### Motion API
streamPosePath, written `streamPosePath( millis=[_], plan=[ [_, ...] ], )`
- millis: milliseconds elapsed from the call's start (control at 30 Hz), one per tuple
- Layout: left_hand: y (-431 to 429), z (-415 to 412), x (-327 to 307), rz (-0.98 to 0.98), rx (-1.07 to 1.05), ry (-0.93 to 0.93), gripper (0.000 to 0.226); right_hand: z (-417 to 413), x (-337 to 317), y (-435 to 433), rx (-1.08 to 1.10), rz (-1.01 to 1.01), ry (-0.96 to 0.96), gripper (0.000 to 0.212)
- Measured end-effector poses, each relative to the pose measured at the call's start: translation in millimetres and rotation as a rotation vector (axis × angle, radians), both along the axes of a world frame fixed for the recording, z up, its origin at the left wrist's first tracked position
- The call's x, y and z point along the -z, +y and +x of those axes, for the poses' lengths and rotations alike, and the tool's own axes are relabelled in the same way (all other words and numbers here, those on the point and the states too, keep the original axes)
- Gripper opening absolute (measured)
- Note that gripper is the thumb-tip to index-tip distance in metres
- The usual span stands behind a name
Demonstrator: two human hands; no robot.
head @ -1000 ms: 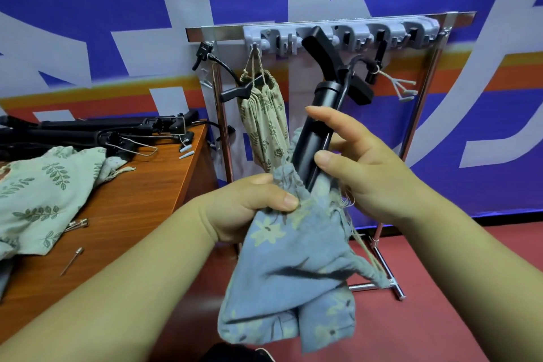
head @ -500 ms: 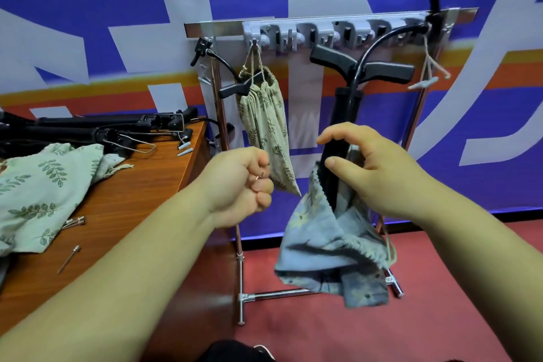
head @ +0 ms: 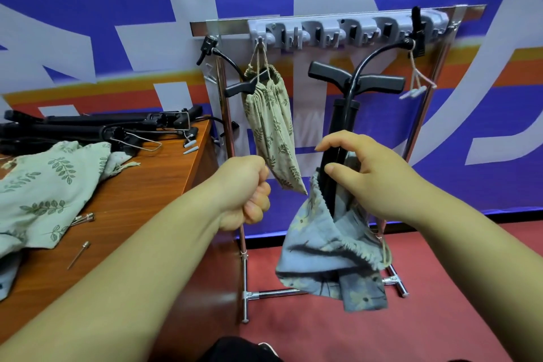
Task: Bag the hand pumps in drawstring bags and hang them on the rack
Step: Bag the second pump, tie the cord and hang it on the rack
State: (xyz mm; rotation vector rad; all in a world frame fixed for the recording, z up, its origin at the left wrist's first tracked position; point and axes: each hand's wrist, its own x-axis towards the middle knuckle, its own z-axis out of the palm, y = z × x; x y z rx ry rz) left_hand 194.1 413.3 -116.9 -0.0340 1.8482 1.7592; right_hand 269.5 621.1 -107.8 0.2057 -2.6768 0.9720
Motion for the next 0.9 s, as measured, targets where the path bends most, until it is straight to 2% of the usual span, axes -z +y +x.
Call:
streamPosePath(
  millis=[133,267,333,433,567,733,900],
  plan=[
    [1,2,1,-0.005,-0.011,0.054,0.023,3,-2,1,0.022,-0.039,-0.002,0.030],
    [6,3,6,-0.019,-0.020,0.019,0.030,-2,14,-7,0.068,-0.153,0.012,0.029],
    [8,4,12,-0.073,-0.026,-0.005,0.031,-6,31,-17,0.068,-0.205,-0.007,0.027],
    [7,5,21,-0.153,0.005,-0.011,0.038,-10,47,-26,0.018,-0.284,-0.059,0.037],
    [8,1,15,-0.095,-0.023,-0.001,0.040,-14,48,-19,-0.002,-0.448,-0.018,0.041],
    [6,-4,9,-0.048,-0.080,-0.005,0.023,-11,35,-7,-0.007,-0.681,0.048,0.038],
    [7,1,8,0.003,-0.085,0.041,0.030,-5,30,-5,0.035,-0.692,0.052,0.034]
  ],
)
